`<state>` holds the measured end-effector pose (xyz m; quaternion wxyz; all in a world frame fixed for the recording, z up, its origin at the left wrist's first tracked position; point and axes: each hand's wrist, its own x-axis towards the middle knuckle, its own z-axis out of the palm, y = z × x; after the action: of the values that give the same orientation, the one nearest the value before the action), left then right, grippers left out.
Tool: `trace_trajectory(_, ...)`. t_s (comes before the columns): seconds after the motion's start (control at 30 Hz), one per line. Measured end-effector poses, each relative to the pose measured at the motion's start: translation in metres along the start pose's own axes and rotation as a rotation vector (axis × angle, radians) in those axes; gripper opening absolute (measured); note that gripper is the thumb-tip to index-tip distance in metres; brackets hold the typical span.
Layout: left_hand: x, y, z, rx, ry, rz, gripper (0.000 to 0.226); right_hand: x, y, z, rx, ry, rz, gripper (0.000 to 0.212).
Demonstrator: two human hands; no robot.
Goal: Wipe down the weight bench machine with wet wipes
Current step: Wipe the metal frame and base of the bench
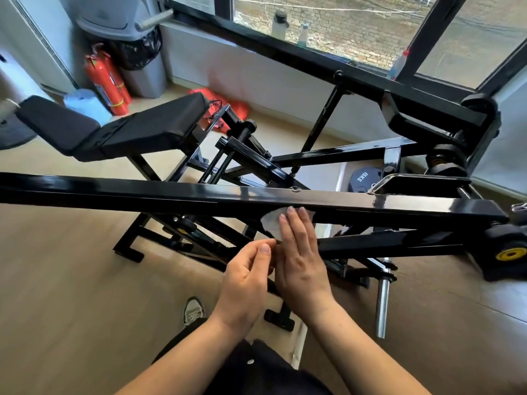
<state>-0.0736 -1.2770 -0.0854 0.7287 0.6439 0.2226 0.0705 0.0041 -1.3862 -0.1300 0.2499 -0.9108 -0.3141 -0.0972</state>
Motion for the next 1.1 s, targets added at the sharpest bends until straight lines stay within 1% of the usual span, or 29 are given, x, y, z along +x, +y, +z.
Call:
trace_trajectory(0.13,0.004,-0.007,-0.006,-0.051,0.070,-0.072,0.028,0.004,-0.003,0.004,-0.185,-0.069,-0.060,0.059)
trace_trajectory(0.2,0.008,-0.011,-0.006,-0.069,0.104,-0.102,0.028,0.005,-0.002,0.001,-0.145,-0.076,-0.072,0.060)
trace_trajectory(0.27,0.011,-0.015,-0.003,-0.076,0.109,-0.117,0.028,-0.002,0.001,-0.002,-0.015,-0.042,-0.057,0.057)
trace_trajectory(0.3,0.011,-0.017,-0.002,-0.069,0.109,-0.119,0.027,-0.008,0.003,-0.004,0.072,-0.016,-0.005,0.056)
trace_trajectory(0.37,0.009,-0.020,-0.002,-0.049,0.118,-0.118,0.027,-0.025,0.007,-0.008,0.255,0.013,0.189,0.060)
trace_trajectory(0.4,0.008,-0.023,-0.002,-0.043,0.124,-0.119,0.027,-0.033,0.008,-0.008,0.328,-0.009,0.279,0.065)
trace_trajectory(0.47,0.007,-0.027,-0.003,-0.040,0.133,-0.140,0.027,-0.046,0.014,-0.004,0.421,-0.090,0.377,0.072)
trace_trajectory(0.5,0.006,-0.028,-0.003,-0.033,0.133,-0.151,0.027,-0.051,0.016,-0.002,0.471,-0.115,0.419,0.069)
trace_trajectory(0.57,0.004,-0.029,-0.004,-0.015,0.132,-0.159,0.027,-0.049,0.011,-0.002,0.600,-0.110,0.534,0.061)
trace_trajectory(0.63,0.001,-0.030,-0.006,0.008,0.138,-0.170,0.028,-0.040,0.003,-0.001,0.714,-0.086,0.655,0.060)
trace_trajectory(0.7,-0.003,-0.033,-0.013,0.018,0.141,-0.177,0.028,-0.031,-0.007,0.002,0.805,-0.066,0.718,0.064)
trace_trajectory(0.73,-0.005,-0.036,-0.019,0.025,0.151,-0.190,0.029,-0.027,-0.010,0.004,0.856,-0.047,0.736,0.062)
trace_trajectory(0.77,-0.007,-0.039,-0.025,0.039,0.162,-0.206,0.029,-0.025,-0.011,0.006,0.901,-0.025,0.741,0.054)
trace_trajectory(0.83,-0.015,-0.045,-0.037,0.072,0.185,-0.242,0.028,-0.027,-0.009,0.010,0.882,-0.012,0.698,0.032)
trace_trajectory(0.87,-0.019,-0.047,-0.043,0.084,0.195,-0.255,0.028,-0.032,-0.006,0.013,0.823,-0.034,0.671,0.032)
trace_trajectory(0.93,-0.024,-0.049,-0.051,0.090,0.206,-0.267,0.026,-0.041,0.000,0.019,0.672,-0.103,0.625,0.042)
trace_trajectory(1.0,-0.025,-0.049,-0.056,0.110,0.181,-0.283,0.025,-0.051,0.005,0.025,0.584,-0.127,0.614,0.046)
trace_trajectory(1.03,-0.025,-0.047,-0.057,0.125,0.158,-0.292,0.024,-0.055,0.004,0.024,0.568,-0.111,0.613,0.045)
trace_trajectory(1.1,-0.024,-0.041,-0.058,0.166,0.087,-0.299,0.024,-0.063,-0.004,0.016,0.573,-0.018,0.591,0.041)
